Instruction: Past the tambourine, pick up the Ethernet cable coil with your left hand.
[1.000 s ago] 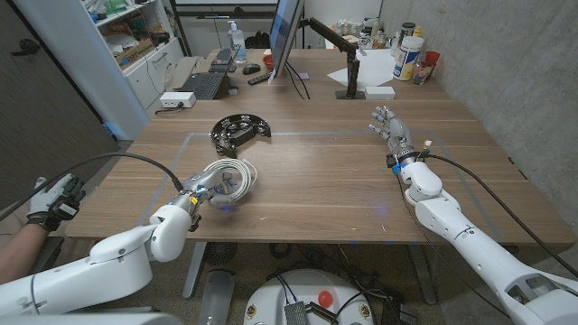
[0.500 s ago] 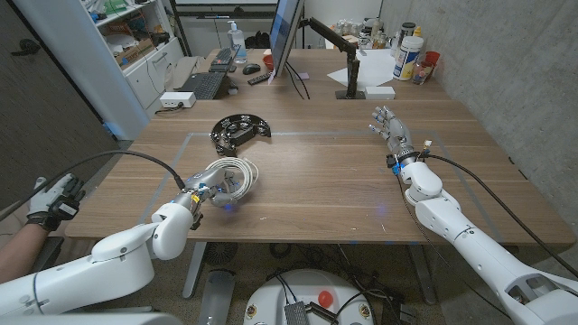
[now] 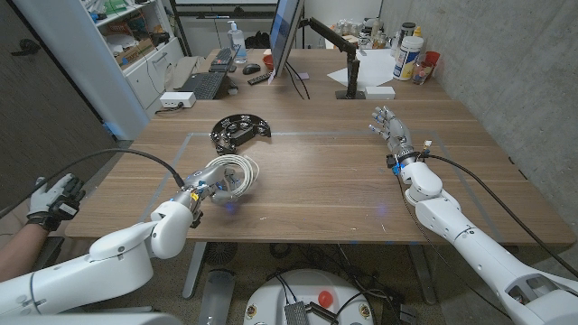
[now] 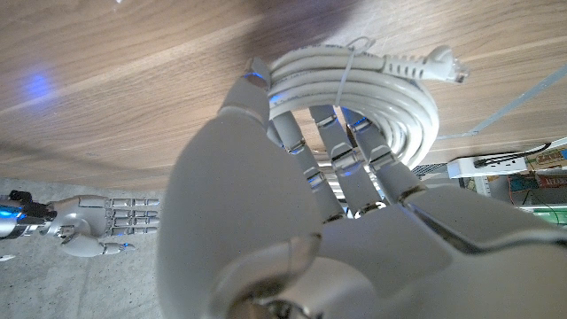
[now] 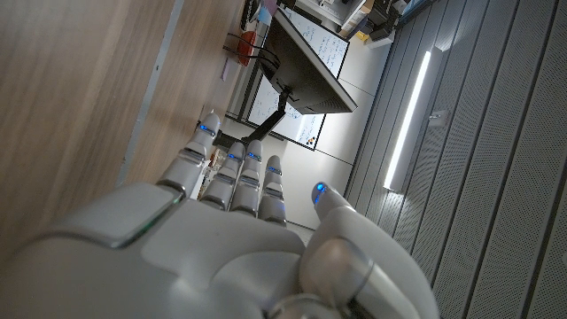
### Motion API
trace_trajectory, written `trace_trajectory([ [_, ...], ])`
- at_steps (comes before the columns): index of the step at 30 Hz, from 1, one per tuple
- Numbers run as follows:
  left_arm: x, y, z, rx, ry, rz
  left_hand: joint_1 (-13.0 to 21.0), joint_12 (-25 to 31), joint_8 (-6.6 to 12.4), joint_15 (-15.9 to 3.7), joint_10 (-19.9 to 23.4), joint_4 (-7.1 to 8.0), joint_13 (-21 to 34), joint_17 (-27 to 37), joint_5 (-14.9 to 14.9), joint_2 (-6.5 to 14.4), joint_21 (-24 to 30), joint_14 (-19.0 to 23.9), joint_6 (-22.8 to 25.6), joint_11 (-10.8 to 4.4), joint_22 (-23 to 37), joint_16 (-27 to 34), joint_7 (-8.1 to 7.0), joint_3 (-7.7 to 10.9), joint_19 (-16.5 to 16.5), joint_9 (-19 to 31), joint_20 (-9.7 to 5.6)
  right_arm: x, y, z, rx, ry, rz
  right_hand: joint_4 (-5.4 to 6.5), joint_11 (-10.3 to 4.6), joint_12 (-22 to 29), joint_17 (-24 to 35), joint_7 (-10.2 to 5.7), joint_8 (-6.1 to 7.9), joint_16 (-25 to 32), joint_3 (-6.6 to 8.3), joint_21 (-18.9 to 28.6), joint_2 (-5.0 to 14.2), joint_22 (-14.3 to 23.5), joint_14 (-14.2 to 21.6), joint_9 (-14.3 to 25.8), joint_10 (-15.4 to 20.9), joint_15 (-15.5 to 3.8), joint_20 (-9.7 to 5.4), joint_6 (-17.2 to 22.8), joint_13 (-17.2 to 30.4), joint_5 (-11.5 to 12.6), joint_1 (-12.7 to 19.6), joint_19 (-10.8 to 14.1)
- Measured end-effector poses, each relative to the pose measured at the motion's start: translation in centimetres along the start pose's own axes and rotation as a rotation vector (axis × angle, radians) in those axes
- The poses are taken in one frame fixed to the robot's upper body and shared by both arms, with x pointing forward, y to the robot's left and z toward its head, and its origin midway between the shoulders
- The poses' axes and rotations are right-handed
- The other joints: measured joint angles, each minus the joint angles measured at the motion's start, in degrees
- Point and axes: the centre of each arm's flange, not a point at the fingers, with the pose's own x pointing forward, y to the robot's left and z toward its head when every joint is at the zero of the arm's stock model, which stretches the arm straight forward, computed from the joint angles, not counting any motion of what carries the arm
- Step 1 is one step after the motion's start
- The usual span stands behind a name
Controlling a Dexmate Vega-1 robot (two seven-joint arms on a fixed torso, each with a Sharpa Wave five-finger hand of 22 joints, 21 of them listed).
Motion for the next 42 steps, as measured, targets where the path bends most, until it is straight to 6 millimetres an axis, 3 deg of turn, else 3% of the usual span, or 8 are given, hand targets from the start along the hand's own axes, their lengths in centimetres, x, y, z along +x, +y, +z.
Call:
trace_trajectory([
  [42, -0.8, 2.3, 0.8, -0.048, -0.025, 0.049, -0.1, 0.9, 0.56, -0.15, 0.7, -0.24, -0.4, 0.9, 0.5, 0.1, 3.1, 1.3, 0.8, -0.12, 0.1, -1.3, 0.22, -0.70, -0.9, 0.0, 0.20, 0.0, -0.1, 0.1, -0.001, -0.005, 0.005, 0.00, -0.01, 0.0, 0.0, 0.00, 0.00, 0.0, 0.00, 0.0, 0.00, 0.0, 0.0, 0.0, 0.0, 0.00, 0.00, 0.0, 0.0, 0.0, 0.0, 0.0],
])
